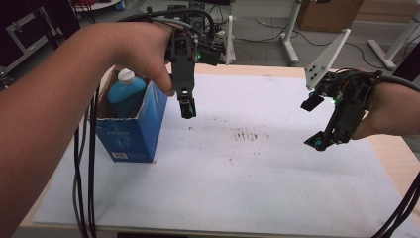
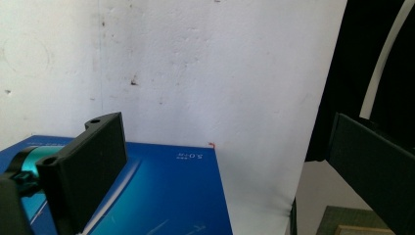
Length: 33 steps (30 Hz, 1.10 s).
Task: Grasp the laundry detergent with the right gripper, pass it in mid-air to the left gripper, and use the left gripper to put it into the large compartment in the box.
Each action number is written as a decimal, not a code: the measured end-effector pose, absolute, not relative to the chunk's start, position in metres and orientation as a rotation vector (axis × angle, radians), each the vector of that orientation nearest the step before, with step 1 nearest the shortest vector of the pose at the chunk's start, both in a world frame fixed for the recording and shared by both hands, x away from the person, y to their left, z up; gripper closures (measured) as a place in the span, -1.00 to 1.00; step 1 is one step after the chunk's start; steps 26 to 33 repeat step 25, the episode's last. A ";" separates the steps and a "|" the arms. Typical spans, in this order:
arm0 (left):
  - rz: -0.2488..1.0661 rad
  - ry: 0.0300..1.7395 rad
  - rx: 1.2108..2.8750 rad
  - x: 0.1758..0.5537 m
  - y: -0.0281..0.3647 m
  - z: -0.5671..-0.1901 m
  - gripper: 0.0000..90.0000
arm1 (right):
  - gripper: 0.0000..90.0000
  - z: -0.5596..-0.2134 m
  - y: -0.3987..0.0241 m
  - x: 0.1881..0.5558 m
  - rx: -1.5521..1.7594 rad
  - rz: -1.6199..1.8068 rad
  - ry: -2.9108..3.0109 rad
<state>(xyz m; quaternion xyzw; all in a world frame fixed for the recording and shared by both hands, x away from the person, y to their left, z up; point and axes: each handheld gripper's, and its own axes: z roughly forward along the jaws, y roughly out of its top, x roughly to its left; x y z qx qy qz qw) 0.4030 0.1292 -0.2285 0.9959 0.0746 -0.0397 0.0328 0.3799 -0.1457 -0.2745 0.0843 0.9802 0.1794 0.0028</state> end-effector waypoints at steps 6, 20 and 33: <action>-0.120 0.217 3.057 0.403 0.128 -0.229 -0.96 | -0.99 -0.276 -0.146 0.381 0.257 0.561 3.072; -0.127 0.196 3.067 0.403 0.122 -0.230 -0.96 | -0.99 -0.275 -0.149 0.383 0.273 0.567 3.072; -0.118 0.195 3.060 0.403 0.122 -0.228 -0.96 | -0.99 -0.275 -0.149 0.382 0.279 0.569 3.072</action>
